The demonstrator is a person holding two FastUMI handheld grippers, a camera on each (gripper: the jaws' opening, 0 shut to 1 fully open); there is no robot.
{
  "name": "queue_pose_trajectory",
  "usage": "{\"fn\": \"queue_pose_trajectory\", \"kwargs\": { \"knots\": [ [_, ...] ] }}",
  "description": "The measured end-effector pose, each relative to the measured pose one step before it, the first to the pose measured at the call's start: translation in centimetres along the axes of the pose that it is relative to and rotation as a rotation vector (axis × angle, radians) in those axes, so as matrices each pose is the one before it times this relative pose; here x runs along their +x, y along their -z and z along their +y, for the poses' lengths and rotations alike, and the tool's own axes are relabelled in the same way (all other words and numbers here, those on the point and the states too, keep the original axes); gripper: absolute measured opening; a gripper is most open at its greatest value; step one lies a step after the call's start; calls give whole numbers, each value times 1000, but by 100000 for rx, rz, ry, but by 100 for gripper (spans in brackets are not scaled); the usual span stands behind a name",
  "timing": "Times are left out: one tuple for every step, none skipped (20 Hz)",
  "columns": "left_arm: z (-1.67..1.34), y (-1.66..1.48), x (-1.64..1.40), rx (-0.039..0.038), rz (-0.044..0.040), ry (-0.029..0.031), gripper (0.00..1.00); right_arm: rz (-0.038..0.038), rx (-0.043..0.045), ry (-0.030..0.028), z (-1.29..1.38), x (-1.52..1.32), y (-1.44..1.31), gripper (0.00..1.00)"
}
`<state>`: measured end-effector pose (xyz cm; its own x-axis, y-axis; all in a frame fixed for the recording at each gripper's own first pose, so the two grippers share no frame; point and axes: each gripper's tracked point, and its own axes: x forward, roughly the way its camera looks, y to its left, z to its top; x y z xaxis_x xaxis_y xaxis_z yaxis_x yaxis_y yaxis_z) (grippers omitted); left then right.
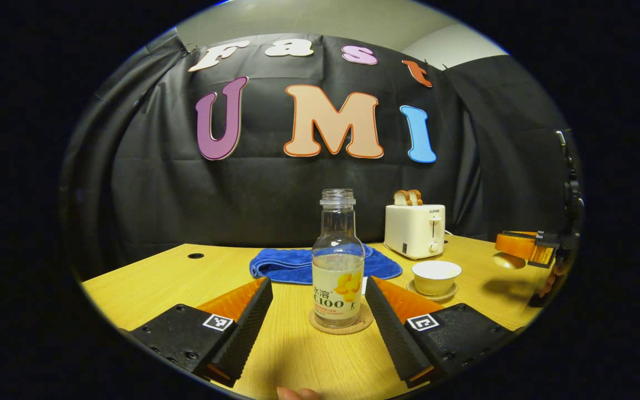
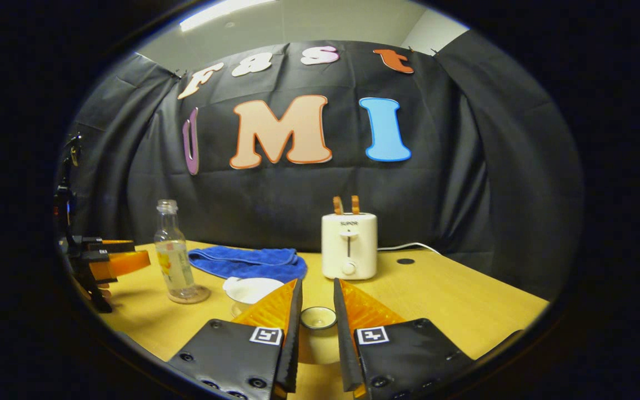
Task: Open the teacup lid with one hand, grasp the water bottle and pour water into the teacup with the other hand; after pouring, place the water bottle on the coaster and then close the teacup lid.
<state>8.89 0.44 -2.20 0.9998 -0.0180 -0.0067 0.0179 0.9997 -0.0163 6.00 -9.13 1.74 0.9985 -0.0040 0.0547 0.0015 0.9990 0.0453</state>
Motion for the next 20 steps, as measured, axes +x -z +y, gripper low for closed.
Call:
{"fn": "queue_pose_trajectory", "kwargs": {
  "knots": [
    [145, -84, -487, 39, 39, -366, 97, -604, 2555, -1240, 792, 744, -18, 35],
    [36, -56, -554, 101, -213, 218, 98, 2346, 503, -72, 356, 916, 713, 34],
    [-35, -42, -614, 29, 25, 905, 98, 1636, 597, -807, 554, 650, 485, 34],
    [125, -31, -742, 90, -365, 449, 97, 627, 1547, -1175, 612, 666, 62, 34],
    [216, -123, -767, 6, -170, 216, 97, -1115, 932, -630, 606, 508, -668, 34],
    [301, 31, -712, 10, -64, -322, 97, -1695, -1469, 126, 459, 640, -814, 34],
    [184, -61, -505, 9, -2, 135, 97, -1443, -2437, 39, 505, 846, -449, 34],
    [59, 51, -544, -50, 123, 162, 96, 38, -2190, -354, 612, 922, -202, 34],
    [212, -85, -384, 10, 70, -155, 96, 1283, -1855, -34, 527, 983, 371, 34],
    [276, 48, -387, 65, 116, -199, 97, 1234, -1471, 57, 542, 953, 297, 34],
    [129, -27, -255, 11, 29, 0, 97, 1493, -1347, 559, 406, 739, 332, 34],
    [34, -34, -206, 43, -125, 161, 97, 1331, -1103, 459, 306, 688, 523, 34],
    [97, -18, -158, -29, -35, 130, 96, 1130, -1163, 487, 344, 479, 430, 34],
    [65, 30, -190, 8, 101, 64, 97, 1242, -1309, 1111, 21, 441, 479, 34],
    [49, -47, -28, -24, -121, 62, 96, 1715, -853, 616, 16, 363, 639, 34],
    [85, 40, -103, 80, 104, 48, 97, 1790, -30, 388, 67, 267, 658, 34],
    [67, -73, -2, -4, -15, -71, 96, 1505, 80, 37, 58, 222, 599, 35],
    [-38, 46, 20, 73, 138, 31, 97, 1246, -192, -94, 102, 121, 523, 34],
    [-1, -31, -102, -27, 29, 20, 97, 473, -774, -506, 88, 116, 260, 34],
    [19, 9, 93, -2, -109, -27, 97, -882, 473, -10, 126, 235, -147, 34]
  ]
}}
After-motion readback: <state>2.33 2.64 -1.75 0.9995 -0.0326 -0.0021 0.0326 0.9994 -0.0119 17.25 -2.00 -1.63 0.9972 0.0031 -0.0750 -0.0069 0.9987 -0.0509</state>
